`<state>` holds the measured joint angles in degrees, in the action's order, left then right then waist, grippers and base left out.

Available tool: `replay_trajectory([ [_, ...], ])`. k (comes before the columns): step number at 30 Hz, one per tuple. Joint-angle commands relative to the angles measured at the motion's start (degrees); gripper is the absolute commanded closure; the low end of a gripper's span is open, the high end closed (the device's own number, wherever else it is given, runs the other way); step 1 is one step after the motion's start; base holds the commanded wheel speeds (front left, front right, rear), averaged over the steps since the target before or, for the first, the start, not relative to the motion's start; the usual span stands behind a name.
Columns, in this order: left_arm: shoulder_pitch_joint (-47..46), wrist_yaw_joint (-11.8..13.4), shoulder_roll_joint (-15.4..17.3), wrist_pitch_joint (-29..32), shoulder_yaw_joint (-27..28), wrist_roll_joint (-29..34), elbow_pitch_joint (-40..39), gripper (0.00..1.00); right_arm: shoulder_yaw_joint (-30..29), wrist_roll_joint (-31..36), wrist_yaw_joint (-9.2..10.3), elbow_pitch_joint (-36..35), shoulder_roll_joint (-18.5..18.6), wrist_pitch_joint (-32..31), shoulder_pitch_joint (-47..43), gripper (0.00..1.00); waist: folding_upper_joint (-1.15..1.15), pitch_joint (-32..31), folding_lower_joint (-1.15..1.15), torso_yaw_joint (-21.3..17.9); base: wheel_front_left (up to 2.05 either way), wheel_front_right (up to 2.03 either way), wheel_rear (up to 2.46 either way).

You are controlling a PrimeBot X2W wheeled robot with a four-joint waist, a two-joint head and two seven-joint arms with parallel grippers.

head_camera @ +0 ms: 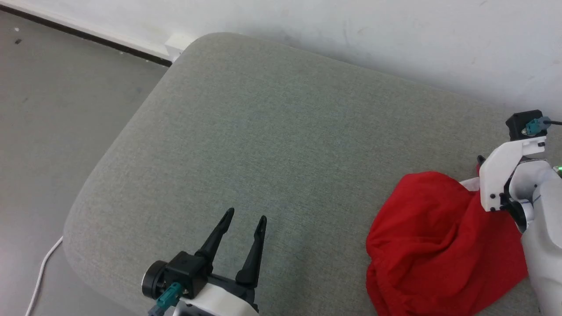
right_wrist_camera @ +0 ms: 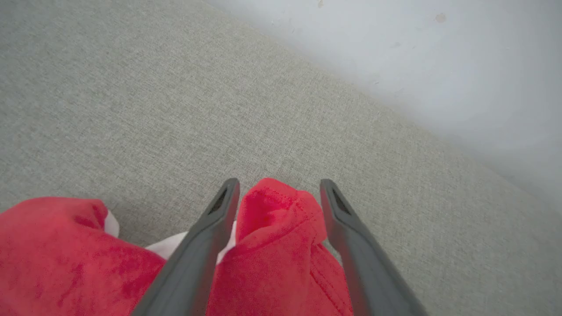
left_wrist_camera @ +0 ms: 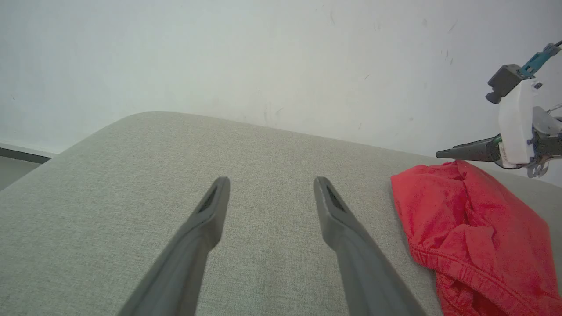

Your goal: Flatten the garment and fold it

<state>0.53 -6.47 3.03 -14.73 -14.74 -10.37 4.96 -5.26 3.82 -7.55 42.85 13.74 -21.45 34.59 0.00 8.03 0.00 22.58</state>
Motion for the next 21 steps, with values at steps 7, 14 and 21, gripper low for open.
replay_trajectory([
  [7,0.99,0.00,-0.14,-0.27,0.54,-0.08,0.17,0.00,4.44,-5.90,0.06,0.35,0.30,11.06,-1.80,0.00,0.00,-5.47,0.00,-6.10,0.00,0.00,0.00],
  [14,3.10,-0.25,-0.15,-0.27,0.87,-1.28,-0.51,0.00,9.89,-15.22,0.06,-9.85,1.83,22.81,-9.86,0.00,0.00,-8.79,0.00,-11.74,0.00,0.00,0.00],
  [21,4.71,-0.61,-0.15,-0.27,-0.63,-2.17,0.27,0.00,7.14,-18.51,0.06,-23.59,1.55,31.49,-22.73,0.00,0.00,-10.03,0.00,-16.57,0.00,0.00,0.00],
])
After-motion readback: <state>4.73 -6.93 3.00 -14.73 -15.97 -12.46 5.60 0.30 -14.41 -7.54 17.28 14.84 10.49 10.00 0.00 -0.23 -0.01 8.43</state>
